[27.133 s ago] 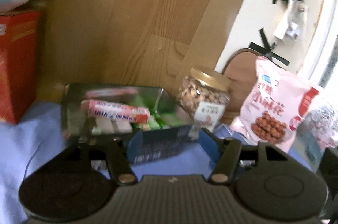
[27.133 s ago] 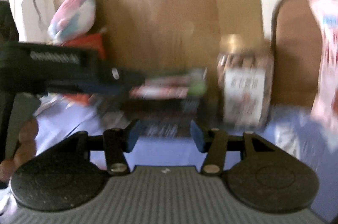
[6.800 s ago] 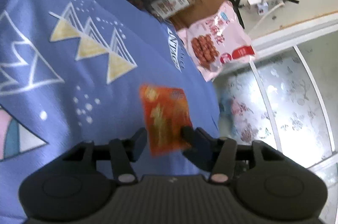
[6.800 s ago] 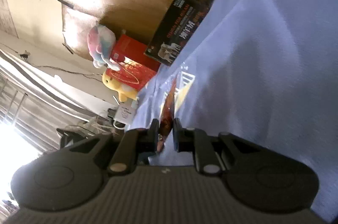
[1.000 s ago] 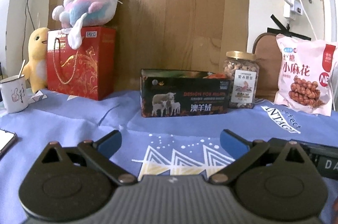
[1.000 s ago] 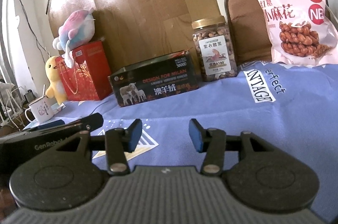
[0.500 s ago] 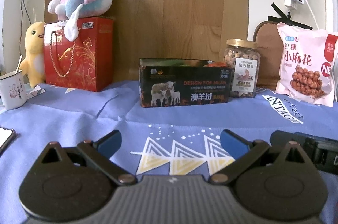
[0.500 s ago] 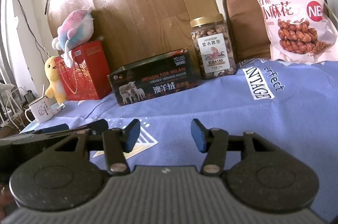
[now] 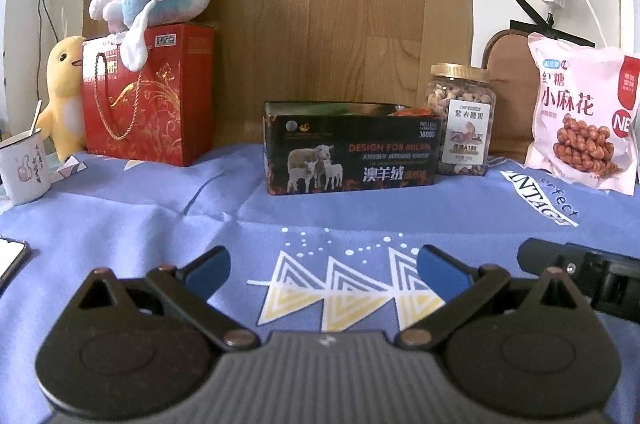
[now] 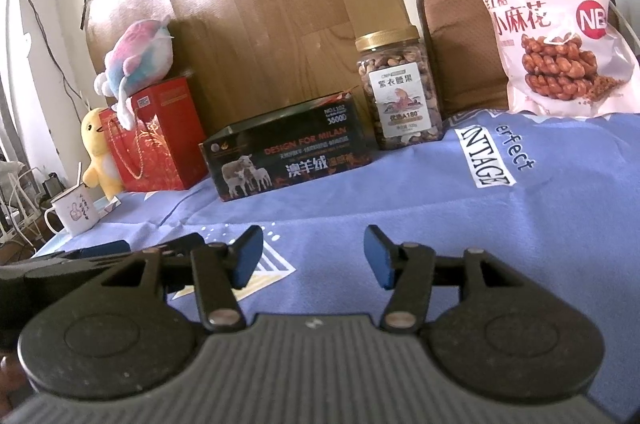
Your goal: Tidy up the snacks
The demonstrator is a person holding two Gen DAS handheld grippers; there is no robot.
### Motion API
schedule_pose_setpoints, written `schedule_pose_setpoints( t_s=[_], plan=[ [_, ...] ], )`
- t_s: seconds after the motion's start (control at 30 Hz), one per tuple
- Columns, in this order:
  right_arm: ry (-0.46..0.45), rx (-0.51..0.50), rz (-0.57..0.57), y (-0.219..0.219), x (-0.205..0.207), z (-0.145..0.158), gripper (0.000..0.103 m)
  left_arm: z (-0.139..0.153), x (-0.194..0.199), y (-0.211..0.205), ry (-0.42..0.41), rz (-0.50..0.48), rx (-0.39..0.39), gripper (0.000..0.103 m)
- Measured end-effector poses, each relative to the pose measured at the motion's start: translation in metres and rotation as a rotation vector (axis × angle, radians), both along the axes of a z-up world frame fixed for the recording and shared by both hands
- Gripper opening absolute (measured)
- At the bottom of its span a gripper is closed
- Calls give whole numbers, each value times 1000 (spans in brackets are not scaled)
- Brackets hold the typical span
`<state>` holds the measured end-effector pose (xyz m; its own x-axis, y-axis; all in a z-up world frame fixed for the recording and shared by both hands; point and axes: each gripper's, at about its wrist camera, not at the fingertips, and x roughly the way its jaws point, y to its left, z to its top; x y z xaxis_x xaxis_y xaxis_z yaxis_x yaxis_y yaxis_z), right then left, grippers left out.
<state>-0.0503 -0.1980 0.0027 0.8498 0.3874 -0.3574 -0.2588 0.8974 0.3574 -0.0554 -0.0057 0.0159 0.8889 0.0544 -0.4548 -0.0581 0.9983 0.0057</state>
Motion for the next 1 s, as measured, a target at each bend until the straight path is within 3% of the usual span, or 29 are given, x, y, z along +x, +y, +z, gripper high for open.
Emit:
schedule_pose_setpoints(
  t_s=[0.43,0.57,1.0],
  plan=[
    [-1,-1,2,0,0,0,59,-1,-1,-1,3,-2,11,103],
    [0,0,1,0,0,0,60,-4,4,-3,57,-9,37,103],
    [0,0,2,0,0,1,60,-3,7,2,77,36,40,103]
  ],
)
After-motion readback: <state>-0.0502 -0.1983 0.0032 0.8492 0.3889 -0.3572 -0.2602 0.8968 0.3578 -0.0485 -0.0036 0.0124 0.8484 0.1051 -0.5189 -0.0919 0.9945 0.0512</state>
